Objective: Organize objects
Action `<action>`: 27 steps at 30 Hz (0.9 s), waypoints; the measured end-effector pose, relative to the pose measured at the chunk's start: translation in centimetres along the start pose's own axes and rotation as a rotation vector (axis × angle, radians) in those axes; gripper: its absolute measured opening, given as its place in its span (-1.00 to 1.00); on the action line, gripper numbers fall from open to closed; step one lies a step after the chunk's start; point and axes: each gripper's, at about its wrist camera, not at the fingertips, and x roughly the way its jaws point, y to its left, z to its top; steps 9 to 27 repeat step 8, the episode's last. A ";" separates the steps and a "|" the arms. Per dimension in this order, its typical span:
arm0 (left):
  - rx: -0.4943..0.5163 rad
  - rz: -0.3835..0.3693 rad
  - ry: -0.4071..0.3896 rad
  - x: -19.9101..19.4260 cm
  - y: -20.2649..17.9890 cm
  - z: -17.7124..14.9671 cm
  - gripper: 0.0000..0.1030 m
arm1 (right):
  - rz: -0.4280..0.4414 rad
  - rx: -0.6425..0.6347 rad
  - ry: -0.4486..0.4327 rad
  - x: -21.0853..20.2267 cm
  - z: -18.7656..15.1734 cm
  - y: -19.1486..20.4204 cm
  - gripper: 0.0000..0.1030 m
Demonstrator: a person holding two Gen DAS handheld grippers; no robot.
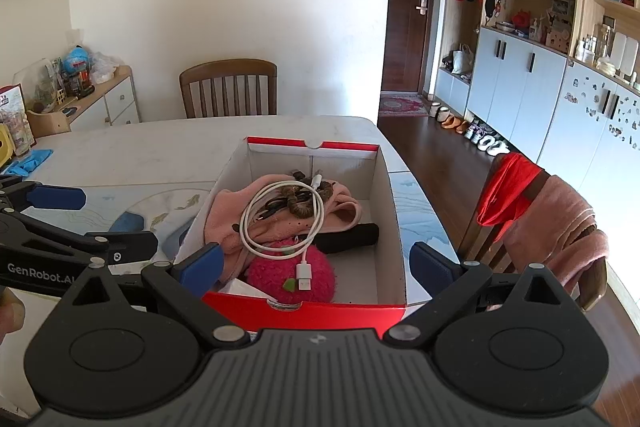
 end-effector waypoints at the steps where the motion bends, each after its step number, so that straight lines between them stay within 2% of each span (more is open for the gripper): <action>1: 0.000 0.000 -0.001 -0.1 0.0 0.0 0.99 | 0.001 0.000 0.001 0.0 0.0 0.0 0.94; 27: -0.007 -0.006 -0.009 -0.4 -0.1 0.1 0.99 | 0.003 -0.001 0.002 0.1 0.0 0.1 0.94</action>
